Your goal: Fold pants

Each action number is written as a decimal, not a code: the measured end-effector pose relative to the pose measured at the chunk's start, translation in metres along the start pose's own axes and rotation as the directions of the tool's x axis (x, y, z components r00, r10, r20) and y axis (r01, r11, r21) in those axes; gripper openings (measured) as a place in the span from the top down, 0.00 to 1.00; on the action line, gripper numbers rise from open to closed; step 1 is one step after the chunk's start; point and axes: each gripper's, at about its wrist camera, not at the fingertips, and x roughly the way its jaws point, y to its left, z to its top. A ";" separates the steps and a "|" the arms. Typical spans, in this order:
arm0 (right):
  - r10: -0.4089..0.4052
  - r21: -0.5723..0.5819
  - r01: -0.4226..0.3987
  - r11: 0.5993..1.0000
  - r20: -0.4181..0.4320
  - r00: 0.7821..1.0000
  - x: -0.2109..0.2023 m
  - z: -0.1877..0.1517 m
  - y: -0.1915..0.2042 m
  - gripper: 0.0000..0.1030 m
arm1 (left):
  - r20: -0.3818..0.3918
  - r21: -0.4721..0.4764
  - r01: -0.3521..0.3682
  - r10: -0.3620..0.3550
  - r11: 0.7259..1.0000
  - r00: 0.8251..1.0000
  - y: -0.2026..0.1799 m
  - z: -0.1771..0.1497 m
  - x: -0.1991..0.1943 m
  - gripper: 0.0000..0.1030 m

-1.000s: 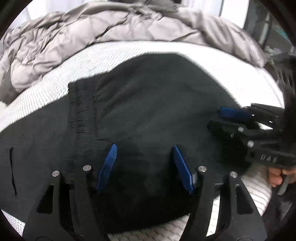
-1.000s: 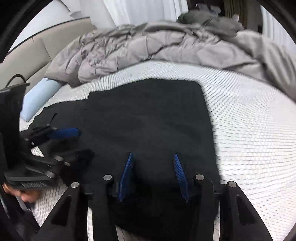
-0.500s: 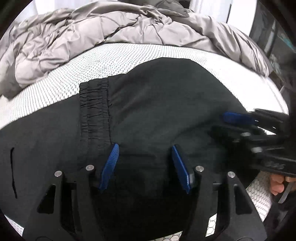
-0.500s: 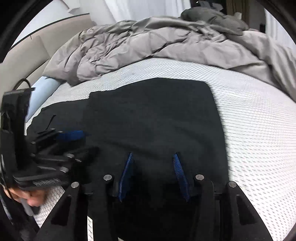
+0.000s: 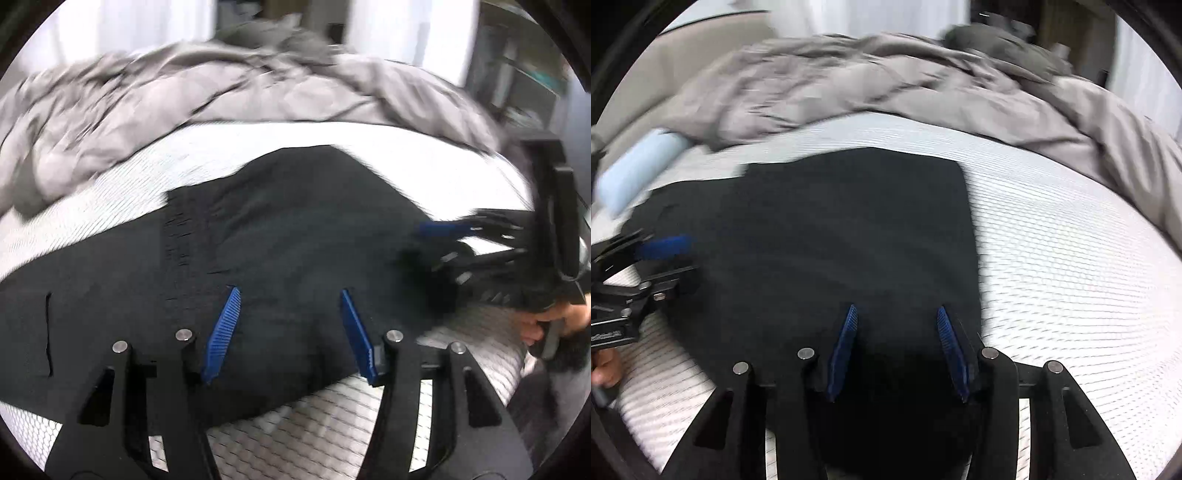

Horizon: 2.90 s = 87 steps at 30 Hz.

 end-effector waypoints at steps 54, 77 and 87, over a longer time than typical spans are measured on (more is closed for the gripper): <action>-0.041 0.120 0.039 0.992 0.017 0.999 0.062 0.082 -0.010 0.45 | -0.145 -0.139 -0.086 0.065 0.987 0.987 0.067 0.083 0.089 0.49; -0.119 -0.136 0.113 0.984 -0.039 0.992 0.024 -0.006 0.026 0.28 | -0.089 -0.248 -0.100 0.080 0.964 0.993 0.036 -0.019 -0.020 0.42; -0.038 0.267 -0.021 0.963 0.214 0.976 -0.064 -0.030 -0.068 0.05 | 0.026 -0.773 -0.148 0.264 0.617 0.964 0.176 -0.116 -0.136 0.04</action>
